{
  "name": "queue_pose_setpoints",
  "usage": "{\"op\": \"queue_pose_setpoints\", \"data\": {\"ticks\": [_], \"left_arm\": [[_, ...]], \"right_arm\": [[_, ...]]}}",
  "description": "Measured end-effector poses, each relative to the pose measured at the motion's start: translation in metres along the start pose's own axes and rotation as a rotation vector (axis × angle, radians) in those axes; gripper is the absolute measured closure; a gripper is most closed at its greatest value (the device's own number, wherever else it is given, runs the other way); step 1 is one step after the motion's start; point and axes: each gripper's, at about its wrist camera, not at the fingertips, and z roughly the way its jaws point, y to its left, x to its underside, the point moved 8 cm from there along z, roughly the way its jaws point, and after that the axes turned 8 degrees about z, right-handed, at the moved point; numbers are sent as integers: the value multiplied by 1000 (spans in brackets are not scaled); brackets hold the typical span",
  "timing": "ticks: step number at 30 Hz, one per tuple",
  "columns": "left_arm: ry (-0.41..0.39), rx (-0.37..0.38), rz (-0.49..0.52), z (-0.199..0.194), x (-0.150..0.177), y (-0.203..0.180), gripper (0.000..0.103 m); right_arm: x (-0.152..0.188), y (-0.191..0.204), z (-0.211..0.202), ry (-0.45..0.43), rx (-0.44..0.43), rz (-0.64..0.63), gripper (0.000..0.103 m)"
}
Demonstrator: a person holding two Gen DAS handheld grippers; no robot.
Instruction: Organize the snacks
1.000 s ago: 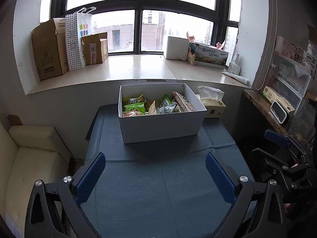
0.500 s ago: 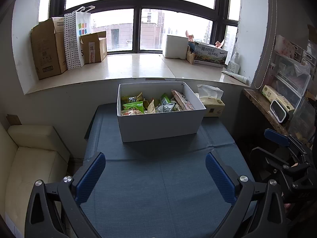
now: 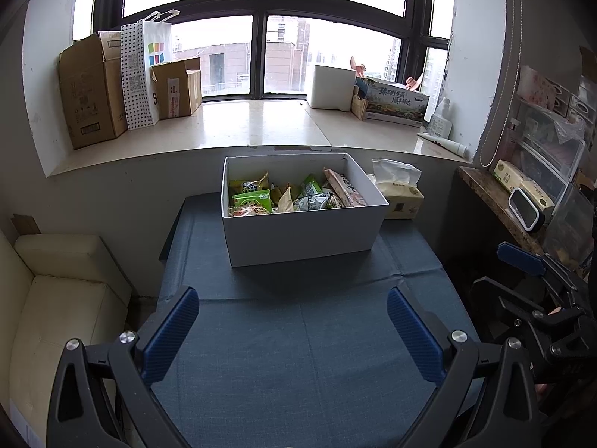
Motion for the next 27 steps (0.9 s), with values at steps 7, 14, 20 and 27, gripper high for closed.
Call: {"op": "queue_pose_setpoints", "data": {"ticks": [7, 14, 20, 27], "left_arm": [[1, 4, 5, 0, 0, -2, 0], [3, 4, 5, 0, 0, -1, 0], [11, 7, 9, 1, 1, -2, 0], [9, 4, 6, 0, 0, -2, 0]], "right_arm": [[0, -1, 0, 4, -7, 8, 0], [1, -2, 1, 6, -4, 11, 0], [1, 0, 0, 6, -8, 5, 0], [1, 0, 0, 6, -8, 6, 0]]}}
